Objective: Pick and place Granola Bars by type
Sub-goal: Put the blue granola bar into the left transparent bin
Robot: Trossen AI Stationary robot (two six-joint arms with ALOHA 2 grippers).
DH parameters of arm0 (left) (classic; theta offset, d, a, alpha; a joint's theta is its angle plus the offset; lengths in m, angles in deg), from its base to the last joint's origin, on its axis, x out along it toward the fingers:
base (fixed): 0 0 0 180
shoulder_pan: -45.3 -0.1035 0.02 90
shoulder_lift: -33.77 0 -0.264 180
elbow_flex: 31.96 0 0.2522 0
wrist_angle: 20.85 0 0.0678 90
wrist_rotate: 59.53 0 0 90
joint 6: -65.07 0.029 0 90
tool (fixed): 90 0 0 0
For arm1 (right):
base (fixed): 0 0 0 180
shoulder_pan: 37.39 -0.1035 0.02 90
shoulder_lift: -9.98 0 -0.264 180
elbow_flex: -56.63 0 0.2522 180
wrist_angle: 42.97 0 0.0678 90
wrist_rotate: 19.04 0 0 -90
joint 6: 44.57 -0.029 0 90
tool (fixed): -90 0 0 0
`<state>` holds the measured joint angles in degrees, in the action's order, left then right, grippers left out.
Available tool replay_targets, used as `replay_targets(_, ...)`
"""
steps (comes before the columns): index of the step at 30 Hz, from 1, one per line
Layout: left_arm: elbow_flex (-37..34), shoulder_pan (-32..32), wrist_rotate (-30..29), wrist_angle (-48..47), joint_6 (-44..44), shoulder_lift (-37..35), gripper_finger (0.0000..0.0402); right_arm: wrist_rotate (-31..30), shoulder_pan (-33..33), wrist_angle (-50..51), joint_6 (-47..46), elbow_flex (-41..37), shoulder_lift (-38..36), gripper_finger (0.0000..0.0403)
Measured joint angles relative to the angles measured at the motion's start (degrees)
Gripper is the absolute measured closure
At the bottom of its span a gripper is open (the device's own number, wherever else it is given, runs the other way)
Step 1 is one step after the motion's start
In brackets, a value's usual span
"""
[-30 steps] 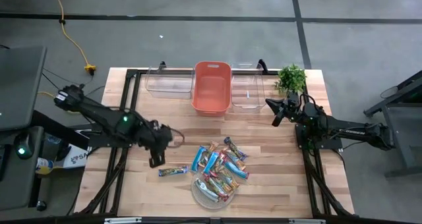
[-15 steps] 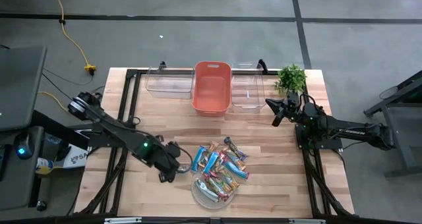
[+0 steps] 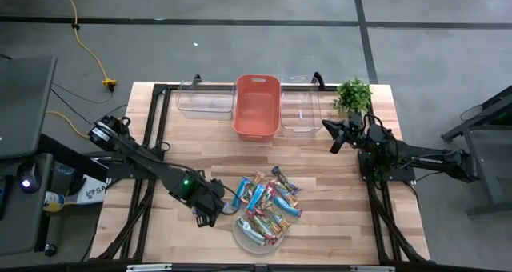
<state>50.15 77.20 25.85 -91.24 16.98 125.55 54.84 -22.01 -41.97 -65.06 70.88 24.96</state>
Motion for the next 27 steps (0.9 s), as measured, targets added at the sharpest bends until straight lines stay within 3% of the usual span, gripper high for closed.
replay_targets(5,-2.4,0.0,0.5,5.8,3.3,0.0,0.016,0.0,0.0,0.1,0.0,0.0,0.0,0.0402)
replay_targets(27,-19.4,0.0,7.3,25.1,5.5,0.0,0.0158,0.0,0.0,0.0,0.0,0.0,0.0,0.0402)
